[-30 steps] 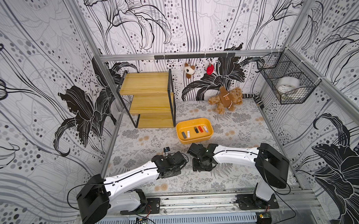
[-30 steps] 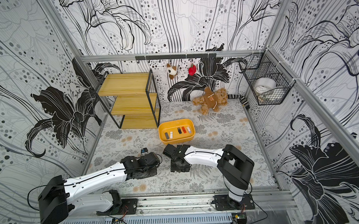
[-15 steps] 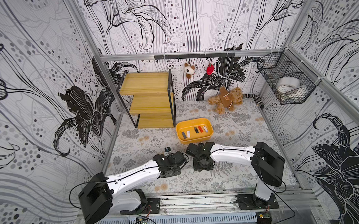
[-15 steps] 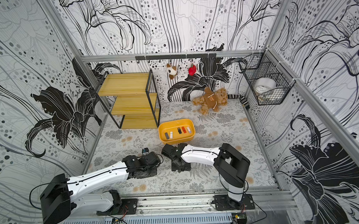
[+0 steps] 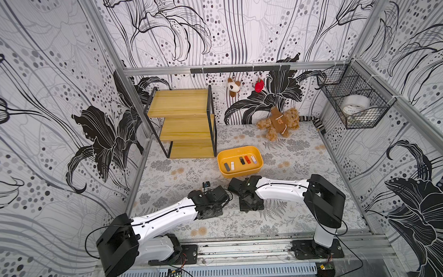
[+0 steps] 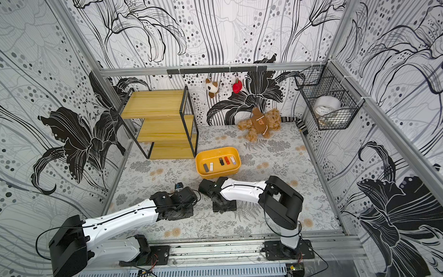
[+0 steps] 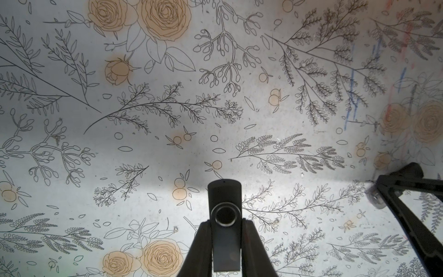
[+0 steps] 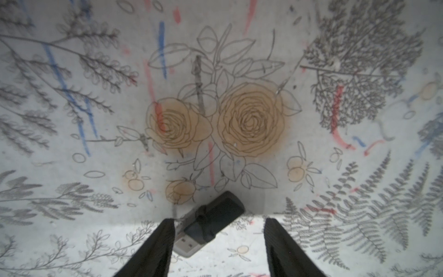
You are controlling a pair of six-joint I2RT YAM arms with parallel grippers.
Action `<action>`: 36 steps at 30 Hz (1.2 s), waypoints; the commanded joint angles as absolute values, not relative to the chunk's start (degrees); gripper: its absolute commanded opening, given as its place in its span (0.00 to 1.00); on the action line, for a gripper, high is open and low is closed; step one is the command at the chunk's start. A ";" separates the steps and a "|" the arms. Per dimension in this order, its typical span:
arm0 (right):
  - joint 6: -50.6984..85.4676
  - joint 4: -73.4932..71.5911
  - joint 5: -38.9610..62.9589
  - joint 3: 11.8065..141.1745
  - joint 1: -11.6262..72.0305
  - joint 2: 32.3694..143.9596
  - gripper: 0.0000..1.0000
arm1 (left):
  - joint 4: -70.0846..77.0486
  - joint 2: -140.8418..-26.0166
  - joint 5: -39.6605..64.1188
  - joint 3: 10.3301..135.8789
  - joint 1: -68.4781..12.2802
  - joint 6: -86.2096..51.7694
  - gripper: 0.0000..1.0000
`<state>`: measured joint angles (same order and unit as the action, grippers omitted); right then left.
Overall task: Put the usb flash drive into the storage box
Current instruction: Pick up the USB flash from the center of the board.
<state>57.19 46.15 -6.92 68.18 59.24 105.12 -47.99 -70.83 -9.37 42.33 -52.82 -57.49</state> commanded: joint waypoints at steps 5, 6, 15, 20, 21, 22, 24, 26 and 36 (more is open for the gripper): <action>56.53 47.44 -6.18 65.24 59.77 103.26 0.62 | -46.96 -70.11 -9.24 41.31 -52.37 -57.10 0.00; 56.45 47.20 -5.99 65.04 59.77 103.00 0.61 | -47.01 -70.20 -9.23 41.38 -52.34 -57.05 0.00; 54.76 44.51 -3.60 64.60 59.77 103.57 0.44 | -47.05 -70.64 -9.32 41.66 -52.38 -57.20 0.00; 54.46 43.48 -2.47 64.19 59.94 103.83 0.28 | -47.49 -70.58 -9.49 42.16 -52.34 -57.02 0.00; 54.32 42.90 -2.29 64.00 59.87 103.70 0.23 | -47.70 -70.79 -9.49 42.51 -52.37 -56.94 0.00; 54.32 42.62 -2.35 63.70 59.86 103.54 0.18 | -48.12 -70.87 -9.73 42.96 -52.33 -56.75 0.00; 54.32 41.94 -2.20 63.34 59.86 103.44 0.08 | -48.46 -71.12 -9.80 43.78 -52.11 -56.32 0.00; 54.32 41.88 -2.33 63.17 59.98 103.26 0.00 | -49.41 -71.23 -10.16 44.78 -51.72 -55.78 0.00; 52.28 48.44 -6.87 71.74 59.72 90.90 0.00 | -54.49 -71.93 -10.50 53.02 -44.60 -49.63 0.00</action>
